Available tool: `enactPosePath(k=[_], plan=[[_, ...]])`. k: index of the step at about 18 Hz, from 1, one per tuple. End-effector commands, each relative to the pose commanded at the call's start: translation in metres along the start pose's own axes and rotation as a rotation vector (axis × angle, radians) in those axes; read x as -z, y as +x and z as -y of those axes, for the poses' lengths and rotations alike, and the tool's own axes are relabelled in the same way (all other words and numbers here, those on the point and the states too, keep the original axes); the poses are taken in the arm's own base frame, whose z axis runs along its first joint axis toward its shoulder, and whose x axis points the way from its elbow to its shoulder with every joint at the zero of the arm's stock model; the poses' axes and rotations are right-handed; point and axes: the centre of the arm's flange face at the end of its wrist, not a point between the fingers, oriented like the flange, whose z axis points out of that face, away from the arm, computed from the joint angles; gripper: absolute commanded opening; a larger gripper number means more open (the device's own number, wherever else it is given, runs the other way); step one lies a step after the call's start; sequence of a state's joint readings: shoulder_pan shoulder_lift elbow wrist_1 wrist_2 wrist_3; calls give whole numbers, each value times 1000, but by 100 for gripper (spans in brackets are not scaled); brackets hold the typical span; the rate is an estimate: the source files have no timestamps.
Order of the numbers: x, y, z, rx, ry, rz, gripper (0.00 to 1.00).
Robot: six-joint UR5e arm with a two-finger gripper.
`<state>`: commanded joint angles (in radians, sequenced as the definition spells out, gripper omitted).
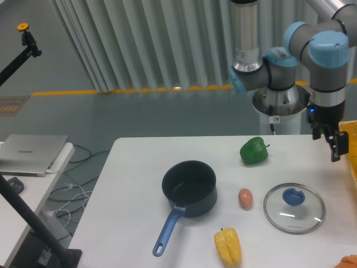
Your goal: Place the lid on the table
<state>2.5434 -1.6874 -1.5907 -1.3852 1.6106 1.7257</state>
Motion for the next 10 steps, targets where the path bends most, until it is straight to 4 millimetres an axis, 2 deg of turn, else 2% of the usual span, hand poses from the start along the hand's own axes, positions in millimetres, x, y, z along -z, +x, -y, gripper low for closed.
enactPosePath(k=[10], plan=[[-12, -4, 3, -5, 12, -15, 100]])
